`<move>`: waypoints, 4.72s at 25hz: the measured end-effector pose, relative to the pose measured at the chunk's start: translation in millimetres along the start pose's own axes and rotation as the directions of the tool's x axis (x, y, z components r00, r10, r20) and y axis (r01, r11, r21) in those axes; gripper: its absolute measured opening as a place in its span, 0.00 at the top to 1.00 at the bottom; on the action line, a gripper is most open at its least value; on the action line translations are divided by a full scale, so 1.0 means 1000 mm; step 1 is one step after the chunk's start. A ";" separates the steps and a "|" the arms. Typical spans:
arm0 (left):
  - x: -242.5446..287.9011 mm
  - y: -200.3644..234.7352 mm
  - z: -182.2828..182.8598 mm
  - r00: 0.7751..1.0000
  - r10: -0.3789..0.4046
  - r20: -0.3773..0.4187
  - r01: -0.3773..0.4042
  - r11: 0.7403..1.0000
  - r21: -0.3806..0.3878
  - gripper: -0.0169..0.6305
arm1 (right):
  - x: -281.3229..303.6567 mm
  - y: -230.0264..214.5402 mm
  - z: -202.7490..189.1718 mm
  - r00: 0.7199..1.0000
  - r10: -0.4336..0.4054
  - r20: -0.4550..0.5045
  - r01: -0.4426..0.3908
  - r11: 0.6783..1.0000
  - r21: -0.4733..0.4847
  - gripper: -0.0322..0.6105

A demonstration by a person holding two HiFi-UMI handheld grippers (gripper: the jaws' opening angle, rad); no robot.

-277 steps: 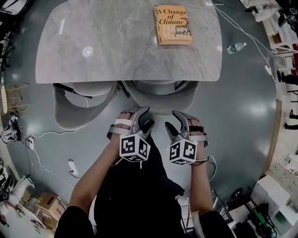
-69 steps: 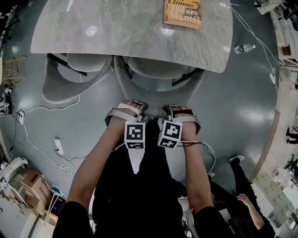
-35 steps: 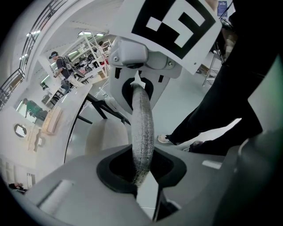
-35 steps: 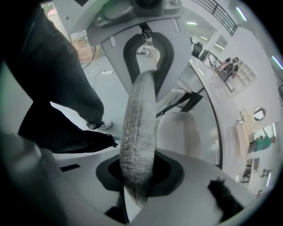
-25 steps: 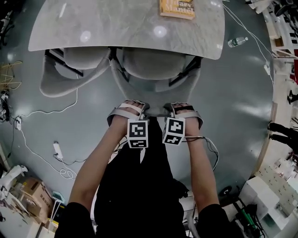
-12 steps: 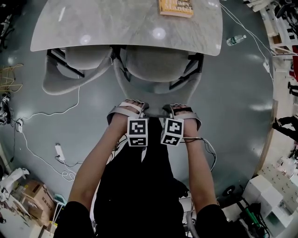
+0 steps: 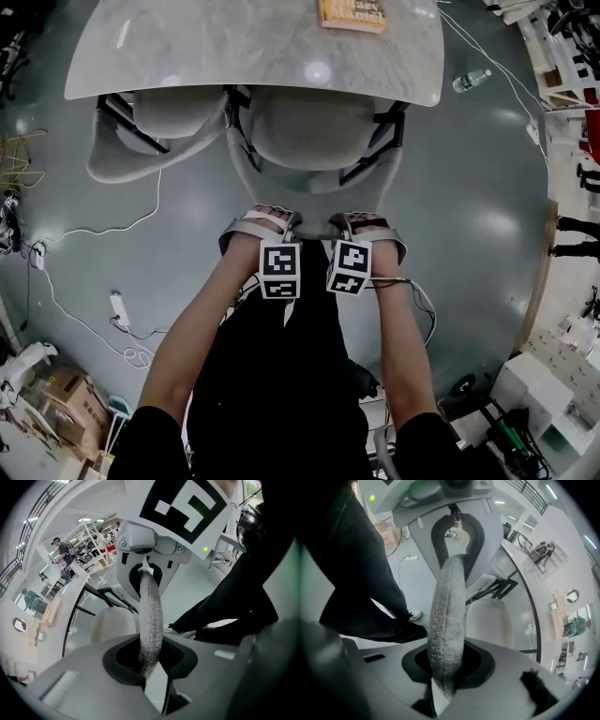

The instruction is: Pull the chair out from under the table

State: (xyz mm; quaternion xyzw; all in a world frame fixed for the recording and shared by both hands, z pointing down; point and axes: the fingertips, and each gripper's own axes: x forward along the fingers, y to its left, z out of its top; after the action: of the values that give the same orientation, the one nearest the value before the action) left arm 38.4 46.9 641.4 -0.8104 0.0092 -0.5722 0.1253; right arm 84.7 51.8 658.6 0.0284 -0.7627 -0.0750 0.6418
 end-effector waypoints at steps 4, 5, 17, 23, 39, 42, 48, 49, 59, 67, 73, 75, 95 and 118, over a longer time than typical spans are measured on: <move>0.000 -0.009 -0.001 1.000 0.002 -0.003 -0.002 1.000 0.001 0.86 | 0.001 0.010 0.002 1.000 -0.001 -0.001 0.001 1.000 0.007 0.84; 0.000 -0.010 -0.002 1.000 0.002 -0.003 -0.002 1.000 0.000 0.86 | 0.001 0.011 0.003 1.000 -0.001 -0.001 0.001 1.000 0.010 0.84; -0.010 -0.039 0.000 1.000 -0.009 -0.001 0.009 1.000 0.008 0.86 | -0.006 0.040 0.012 1.000 0.013 0.000 -0.013 0.999 0.030 0.84; -0.010 -0.049 0.003 1.000 -0.015 -0.001 0.015 1.000 0.008 0.85 | -0.006 0.051 0.012 1.000 0.015 0.001 -0.015 0.999 0.039 0.84; -0.013 -0.081 0.009 0.999 -0.026 -0.020 0.025 0.999 -0.028 0.85 | -0.010 0.081 0.012 1.000 0.027 0.001 -0.027 0.999 0.024 0.84; -0.015 -0.092 0.012 1.000 -0.026 -0.017 0.026 0.999 -0.032 0.85 | -0.012 0.092 0.013 1.000 0.029 0.001 -0.029 0.999 0.022 0.84; -0.017 -0.110 0.016 0.999 -0.026 -0.022 0.026 0.999 -0.037 0.85 | -0.014 0.110 0.013 1.000 0.029 -0.001 -0.029 0.999 0.016 0.84; -0.018 -0.114 0.017 0.999 -0.026 -0.020 0.025 0.999 -0.037 0.85 | -0.015 0.114 0.013 1.000 0.030 -0.002 -0.030 0.999 0.016 0.84; -0.022 -0.153 0.029 1.000 -0.020 -0.016 0.020 0.999 -0.040 0.85 | -0.021 0.154 0.011 1.000 0.029 -0.002 -0.029 1.000 0.005 0.84; -0.027 -0.185 0.039 1.000 -0.020 -0.019 0.019 0.999 -0.051 0.85 | -0.027 0.188 0.011 1.000 0.029 0.001 -0.029 1.000 0.007 0.84; -0.030 -0.210 0.044 1.000 -0.017 -0.020 0.016 0.999 -0.051 0.85 | -0.031 0.214 0.012 1.000 0.024 0.002 -0.024 1.000 0.010 0.84; -0.031 -0.211 0.043 1.000 -0.010 -0.018 0.010 0.999 -0.040 0.85 | -0.030 0.216 0.013 1.000 0.018 -0.001 -0.018 1.000 0.019 0.84; -0.041 -0.268 0.048 0.997 -0.080 -0.010 0.080 0.997 -0.024 0.85 | -0.036 0.273 0.023 0.999 0.048 -0.012 -0.047 0.996 0.075 0.84; -0.053 -0.332 0.050 0.992 -0.124 -0.011 0.124 0.992 -0.013 0.85 | -0.042 0.335 0.039 0.998 0.064 -0.009 -0.063 0.994 0.091 0.84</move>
State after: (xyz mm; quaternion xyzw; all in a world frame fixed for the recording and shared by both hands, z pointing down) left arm 23.7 386.1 647.2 -0.8066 -0.0372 -0.5838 0.0846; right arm 71.6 391.6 661.9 0.0337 -0.7618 -0.0195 0.6466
